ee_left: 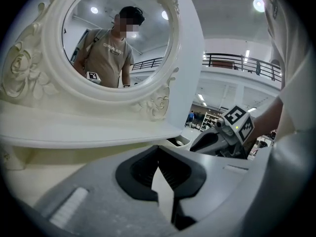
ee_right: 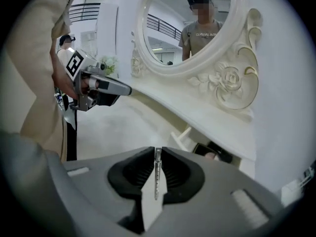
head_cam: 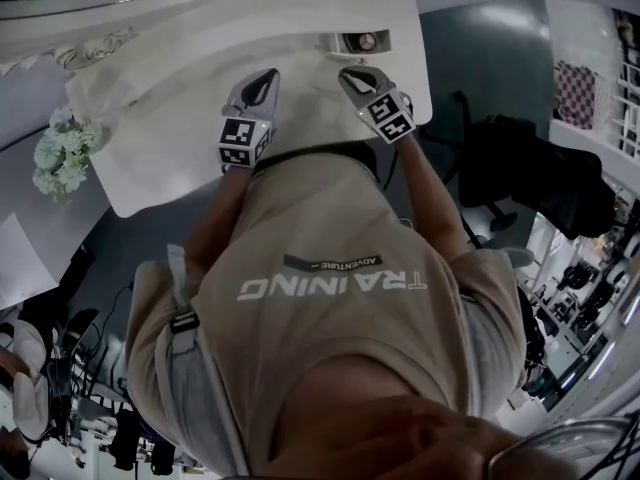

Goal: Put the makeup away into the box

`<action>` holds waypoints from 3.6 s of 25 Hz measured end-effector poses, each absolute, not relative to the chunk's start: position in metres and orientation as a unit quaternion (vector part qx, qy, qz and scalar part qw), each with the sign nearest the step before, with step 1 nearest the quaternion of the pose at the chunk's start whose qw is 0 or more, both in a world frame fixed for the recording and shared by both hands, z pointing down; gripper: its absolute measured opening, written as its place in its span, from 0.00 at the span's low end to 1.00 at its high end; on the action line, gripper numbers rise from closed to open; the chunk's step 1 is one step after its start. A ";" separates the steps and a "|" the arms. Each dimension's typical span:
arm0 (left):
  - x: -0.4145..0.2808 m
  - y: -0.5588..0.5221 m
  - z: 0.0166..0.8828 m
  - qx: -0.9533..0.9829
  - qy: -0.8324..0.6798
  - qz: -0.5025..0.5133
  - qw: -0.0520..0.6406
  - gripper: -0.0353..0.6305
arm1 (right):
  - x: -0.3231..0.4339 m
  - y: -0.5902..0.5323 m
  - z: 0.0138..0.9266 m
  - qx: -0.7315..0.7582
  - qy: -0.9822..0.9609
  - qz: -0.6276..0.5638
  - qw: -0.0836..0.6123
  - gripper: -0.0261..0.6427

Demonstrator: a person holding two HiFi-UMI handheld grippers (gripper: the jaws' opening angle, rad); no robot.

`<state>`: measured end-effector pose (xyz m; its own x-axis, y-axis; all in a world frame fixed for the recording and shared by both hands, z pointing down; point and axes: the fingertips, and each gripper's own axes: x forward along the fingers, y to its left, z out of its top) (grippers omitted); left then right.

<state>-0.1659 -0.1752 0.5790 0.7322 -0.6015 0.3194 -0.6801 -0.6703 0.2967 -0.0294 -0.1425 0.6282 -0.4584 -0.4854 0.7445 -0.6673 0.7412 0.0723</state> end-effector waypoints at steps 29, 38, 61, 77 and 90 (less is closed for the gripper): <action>-0.102 -0.174 0.569 0.882 -0.397 0.158 0.200 0.06 | 0.010 -0.201 0.621 0.140 -0.897 0.019 0.419 0.11; -0.069 -0.169 0.569 0.868 -0.421 0.181 0.189 0.06 | 0.024 -0.203 0.623 0.130 -0.926 0.061 0.349 0.19; -0.007 -0.176 0.570 0.878 -0.403 0.192 0.174 0.06 | 0.076 -0.205 0.596 0.277 -0.930 0.070 0.233 0.05; 0.012 -0.183 0.630 0.854 -0.403 0.210 0.253 0.06 | 0.154 -0.176 0.640 0.367 -0.883 0.196 0.217 0.05; 0.012 -0.185 0.653 0.846 -0.401 0.215 0.278 0.06 | 0.155 -0.182 0.651 0.374 -0.875 0.210 0.225 0.05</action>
<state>0.0120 -0.1854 0.6535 0.5868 -0.5590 0.5859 -0.7975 -0.5242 0.2986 0.1550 -0.1817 0.6509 -0.6193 -0.5596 0.5507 -0.7485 0.6326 -0.1988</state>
